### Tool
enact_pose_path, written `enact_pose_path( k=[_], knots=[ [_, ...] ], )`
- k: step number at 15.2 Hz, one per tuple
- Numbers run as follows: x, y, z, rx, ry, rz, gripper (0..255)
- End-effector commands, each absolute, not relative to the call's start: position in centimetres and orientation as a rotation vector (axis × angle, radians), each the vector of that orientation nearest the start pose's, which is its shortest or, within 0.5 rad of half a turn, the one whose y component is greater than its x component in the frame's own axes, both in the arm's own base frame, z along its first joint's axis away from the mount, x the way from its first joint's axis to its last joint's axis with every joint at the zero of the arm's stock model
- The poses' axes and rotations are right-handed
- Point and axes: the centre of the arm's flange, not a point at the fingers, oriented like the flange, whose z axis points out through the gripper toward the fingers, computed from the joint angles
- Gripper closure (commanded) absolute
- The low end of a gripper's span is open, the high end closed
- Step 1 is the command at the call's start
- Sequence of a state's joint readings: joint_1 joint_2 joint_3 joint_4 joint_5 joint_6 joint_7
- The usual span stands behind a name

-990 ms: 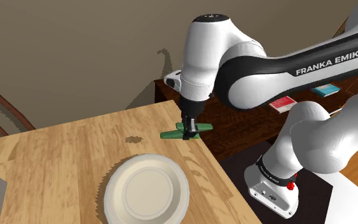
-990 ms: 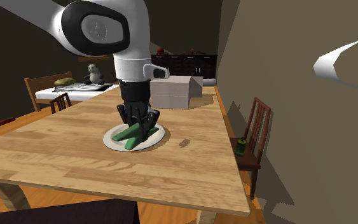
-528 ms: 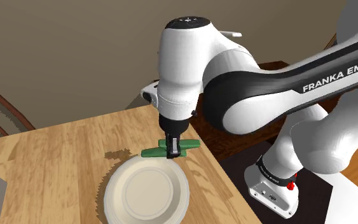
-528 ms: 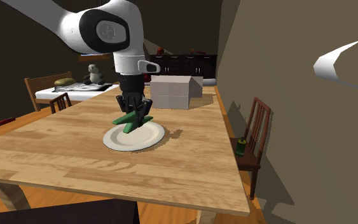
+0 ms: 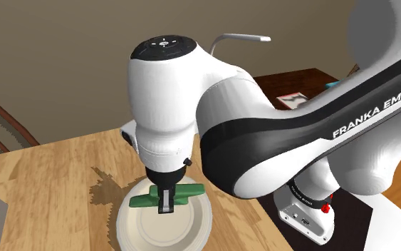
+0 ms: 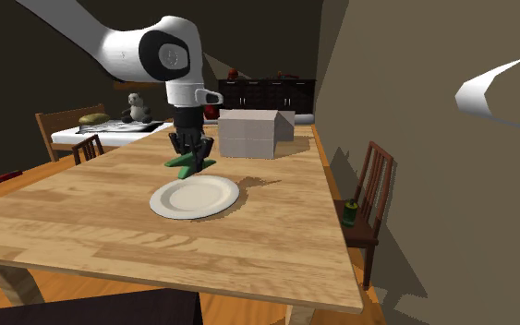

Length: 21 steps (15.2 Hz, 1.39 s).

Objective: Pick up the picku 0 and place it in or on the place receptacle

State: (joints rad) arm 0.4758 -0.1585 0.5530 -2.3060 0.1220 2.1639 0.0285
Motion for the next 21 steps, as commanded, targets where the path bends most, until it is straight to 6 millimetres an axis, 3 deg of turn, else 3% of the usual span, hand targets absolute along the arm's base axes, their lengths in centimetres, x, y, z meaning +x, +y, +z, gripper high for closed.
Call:
enact_pose_path(
  k=[1, 11, 19, 20, 21],
  knots=[
    [24.6, 42.7, 39.2, -2.799, -1.395, 0.019, 255],
    [24.6, 42.7, 33.7, -2.799, -1.395, 0.019, 255],
    [24.6, 42.7, 33.7, -2.799, -1.395, 0.019, 255],
    [24.6, 42.7, 33.7, -2.799, -1.395, 0.019, 0],
    [24.6, 42.7, 33.7, -2.799, -1.395, 0.019, 0]
  ],
)
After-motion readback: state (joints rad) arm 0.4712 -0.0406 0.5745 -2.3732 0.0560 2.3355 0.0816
